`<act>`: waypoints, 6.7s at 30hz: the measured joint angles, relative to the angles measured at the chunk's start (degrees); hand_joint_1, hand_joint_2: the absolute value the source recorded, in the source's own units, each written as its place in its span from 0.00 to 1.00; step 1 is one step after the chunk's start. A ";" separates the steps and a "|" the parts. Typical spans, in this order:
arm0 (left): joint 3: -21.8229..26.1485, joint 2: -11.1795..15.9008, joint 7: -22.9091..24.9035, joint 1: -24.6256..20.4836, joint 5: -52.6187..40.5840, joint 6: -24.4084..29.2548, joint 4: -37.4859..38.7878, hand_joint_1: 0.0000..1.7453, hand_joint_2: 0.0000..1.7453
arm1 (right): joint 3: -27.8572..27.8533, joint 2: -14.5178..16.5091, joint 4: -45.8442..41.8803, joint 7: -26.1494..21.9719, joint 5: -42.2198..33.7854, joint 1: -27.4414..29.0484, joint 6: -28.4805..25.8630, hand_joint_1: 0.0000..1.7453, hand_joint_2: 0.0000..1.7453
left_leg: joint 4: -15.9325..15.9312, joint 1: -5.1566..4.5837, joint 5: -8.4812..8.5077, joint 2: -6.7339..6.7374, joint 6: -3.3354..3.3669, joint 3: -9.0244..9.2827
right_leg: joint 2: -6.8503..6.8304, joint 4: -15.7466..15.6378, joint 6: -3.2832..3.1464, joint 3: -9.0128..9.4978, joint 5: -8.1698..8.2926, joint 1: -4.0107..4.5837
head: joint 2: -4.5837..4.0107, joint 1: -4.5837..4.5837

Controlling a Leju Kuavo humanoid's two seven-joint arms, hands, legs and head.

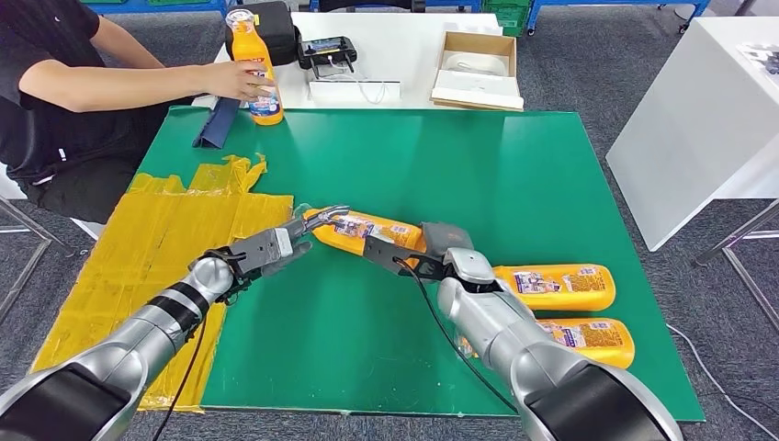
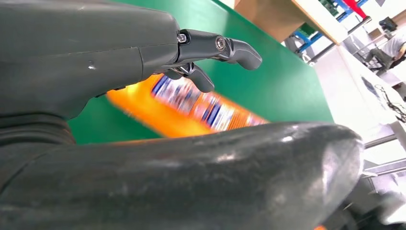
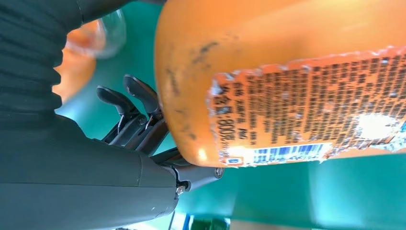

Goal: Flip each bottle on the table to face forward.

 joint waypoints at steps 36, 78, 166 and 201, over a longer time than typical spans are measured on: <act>2.58 -2.29 0.00 -1.76 -1.80 -0.94 1.56 0.00 0.00 | 3.15 1.41 1.15 9.26 6.01 0.02 23.42 0.00 1.00 | 0.00 0.00 0.00 0.06 0.00 0.17 | 0.07 -0.01 -0.02 0.12 0.03 0.00 | 0.00 0.01; 6.75 3.21 0.00 6.29 -2.02 2.04 -2.96 0.00 0.00 | 7.68 2.78 -4.09 -4.74 -2.92 -8.32 22.02 0.00 1.00 | -0.01 0.02 0.07 0.09 -0.10 -0.05 | 0.08 0.00 -0.15 -0.10 0.11 0.01 | 0.00 0.02; 37.41 -20.20 14.80 25.66 25.79 -6.64 -32.27 0.00 1.00 | -21.55 0.84 -44.15 -39.85 -31.56 31.60 -3.14 1.00 1.00 | -0.01 -0.05 0.05 0.00 -0.06 -0.48 | -0.03 -0.07 -0.14 -0.46 0.12 -0.05 | 0.00 0.00; 30.81 -17.59 14.32 30.17 22.55 -4.29 -34.28 1.00 1.00 | 18.33 3.31 -28.03 -24.79 -35.73 19.00 -2.88 1.00 1.00 | -0.02 0.00 0.10 0.05 -0.08 -0.52 | 0.01 -0.07 -0.15 -0.55 0.13 0.00 | 0.00 0.00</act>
